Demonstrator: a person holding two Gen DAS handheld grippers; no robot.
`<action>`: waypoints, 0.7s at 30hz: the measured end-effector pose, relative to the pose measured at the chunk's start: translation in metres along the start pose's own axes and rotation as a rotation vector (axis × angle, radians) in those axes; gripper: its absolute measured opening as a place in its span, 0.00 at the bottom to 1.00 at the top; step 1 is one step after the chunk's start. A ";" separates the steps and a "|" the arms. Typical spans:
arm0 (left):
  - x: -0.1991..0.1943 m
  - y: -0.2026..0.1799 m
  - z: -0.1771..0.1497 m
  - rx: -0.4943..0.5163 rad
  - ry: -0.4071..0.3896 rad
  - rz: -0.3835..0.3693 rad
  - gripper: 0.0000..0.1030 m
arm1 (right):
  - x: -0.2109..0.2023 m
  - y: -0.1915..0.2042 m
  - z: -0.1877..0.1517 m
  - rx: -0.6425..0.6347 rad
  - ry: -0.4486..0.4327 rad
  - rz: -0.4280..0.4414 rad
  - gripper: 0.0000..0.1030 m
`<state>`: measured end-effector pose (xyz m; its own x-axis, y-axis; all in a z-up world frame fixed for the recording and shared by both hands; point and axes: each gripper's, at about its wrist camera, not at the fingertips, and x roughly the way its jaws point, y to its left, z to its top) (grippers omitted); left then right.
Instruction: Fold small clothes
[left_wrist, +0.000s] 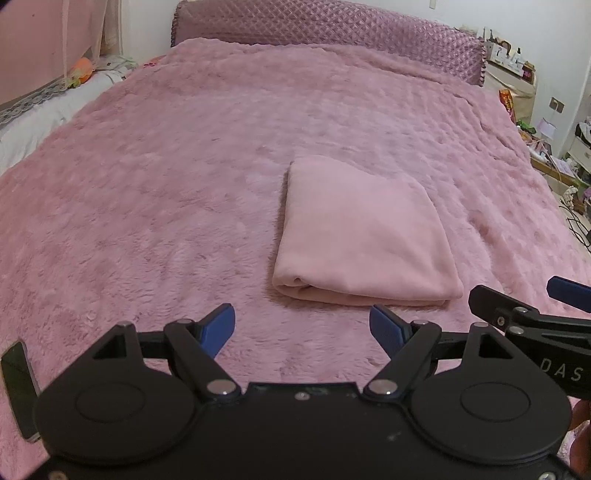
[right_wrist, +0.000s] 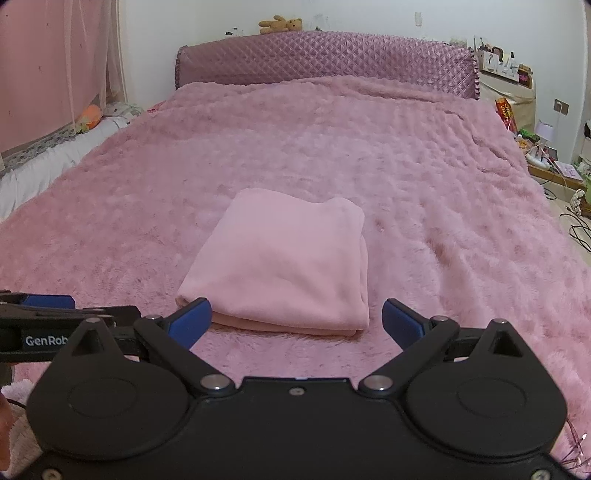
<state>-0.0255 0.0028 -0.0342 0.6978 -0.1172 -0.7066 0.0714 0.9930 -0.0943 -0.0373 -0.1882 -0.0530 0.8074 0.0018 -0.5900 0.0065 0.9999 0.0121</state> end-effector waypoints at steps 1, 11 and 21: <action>0.001 0.000 0.000 0.001 0.002 0.000 0.82 | 0.000 0.000 -0.001 0.001 0.002 -0.002 0.97; 0.005 -0.001 0.002 0.008 0.016 0.001 0.82 | 0.002 0.001 0.000 0.007 0.015 -0.006 0.97; 0.006 -0.003 0.003 0.021 0.017 0.001 0.82 | 0.004 0.001 0.000 0.009 0.018 -0.005 0.97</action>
<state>-0.0194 -0.0005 -0.0358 0.6856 -0.1166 -0.7186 0.0858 0.9932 -0.0792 -0.0344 -0.1877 -0.0553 0.7966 -0.0033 -0.6046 0.0163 0.9997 0.0161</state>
